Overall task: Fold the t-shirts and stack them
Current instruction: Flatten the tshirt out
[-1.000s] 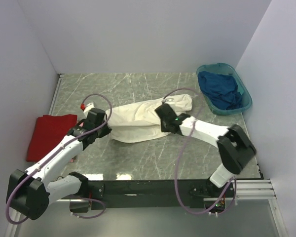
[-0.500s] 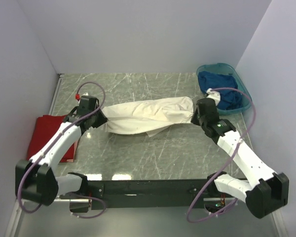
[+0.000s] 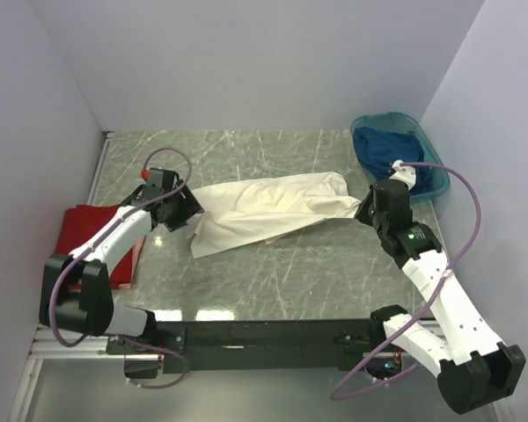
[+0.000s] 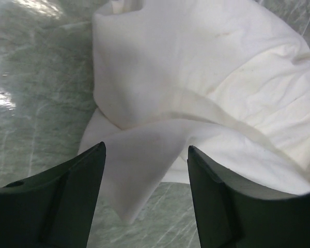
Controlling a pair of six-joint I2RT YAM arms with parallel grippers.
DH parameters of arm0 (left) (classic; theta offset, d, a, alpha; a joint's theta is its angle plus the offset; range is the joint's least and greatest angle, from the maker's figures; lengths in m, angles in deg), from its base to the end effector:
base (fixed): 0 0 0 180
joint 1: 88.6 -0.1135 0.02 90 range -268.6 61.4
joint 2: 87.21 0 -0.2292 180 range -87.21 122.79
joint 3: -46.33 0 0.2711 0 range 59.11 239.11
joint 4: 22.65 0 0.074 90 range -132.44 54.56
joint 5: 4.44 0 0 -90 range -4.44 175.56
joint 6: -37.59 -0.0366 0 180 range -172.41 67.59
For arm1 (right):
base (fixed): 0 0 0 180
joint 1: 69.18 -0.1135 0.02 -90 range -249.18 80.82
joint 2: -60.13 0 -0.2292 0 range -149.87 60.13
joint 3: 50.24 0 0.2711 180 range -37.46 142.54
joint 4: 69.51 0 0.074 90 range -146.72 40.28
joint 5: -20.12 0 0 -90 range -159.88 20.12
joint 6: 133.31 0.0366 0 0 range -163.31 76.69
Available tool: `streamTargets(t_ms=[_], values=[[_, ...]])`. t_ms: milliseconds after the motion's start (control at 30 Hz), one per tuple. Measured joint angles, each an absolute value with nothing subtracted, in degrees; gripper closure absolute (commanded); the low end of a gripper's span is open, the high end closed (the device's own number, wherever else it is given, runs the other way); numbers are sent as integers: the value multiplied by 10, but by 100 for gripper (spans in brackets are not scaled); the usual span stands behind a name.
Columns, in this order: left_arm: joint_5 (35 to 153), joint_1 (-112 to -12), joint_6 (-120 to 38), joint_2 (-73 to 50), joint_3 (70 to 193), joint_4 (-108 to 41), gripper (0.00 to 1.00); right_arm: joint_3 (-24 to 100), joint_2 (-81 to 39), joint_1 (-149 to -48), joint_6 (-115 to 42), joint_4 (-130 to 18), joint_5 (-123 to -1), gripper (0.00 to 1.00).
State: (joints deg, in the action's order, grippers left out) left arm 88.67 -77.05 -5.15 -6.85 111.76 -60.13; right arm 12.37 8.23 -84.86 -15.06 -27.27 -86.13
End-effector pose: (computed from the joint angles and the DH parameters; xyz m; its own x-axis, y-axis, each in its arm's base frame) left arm 0.3043 -0.0642 0.1820 -0.6975 -0.6060 -0.3824 -0.4125 0.7760 -0.4772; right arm 0.2319 0.0545 0.2872 -0.4576 0.3435 -0.8201 0.2120 0.9379 0.2745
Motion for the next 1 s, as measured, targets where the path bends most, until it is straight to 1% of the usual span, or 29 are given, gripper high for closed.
streamTargets(t_ms=[33,133,200,300,333,433,600,733,833,1000], values=[[879,-770,-51,-77,1113,-601,27,123,82,-847,-151,-271,-859,100],[840,-770,-50,-125,1092,-611,23,121,82,-847,-151,-271,-851,100],[813,-770,-49,-170,1081,-626,24,120,82,-847,-151,-270,-846,100],[787,-770,-47,-222,1076,-635,29,120,82,-847,-151,-271,-837,100],[779,-770,-46,-238,1072,-635,35,120,82,-847,-151,-271,-835,100],[753,-754,-31,-276,1037,-632,41,120,82,-847,-150,-271,-826,100],[707,-685,29,-319,942,-645,47,119,82,-847,-151,-272,-809,100],[689,-638,71,-332,893,-650,49,119,82,-847,-150,-273,-802,100],[677,-610,89,-320,885,-646,50,119,82,-847,-150,-275,-797,100],[664,-594,96,-263,885,-609,46,119,82,-847,-150,-276,-790,100]])
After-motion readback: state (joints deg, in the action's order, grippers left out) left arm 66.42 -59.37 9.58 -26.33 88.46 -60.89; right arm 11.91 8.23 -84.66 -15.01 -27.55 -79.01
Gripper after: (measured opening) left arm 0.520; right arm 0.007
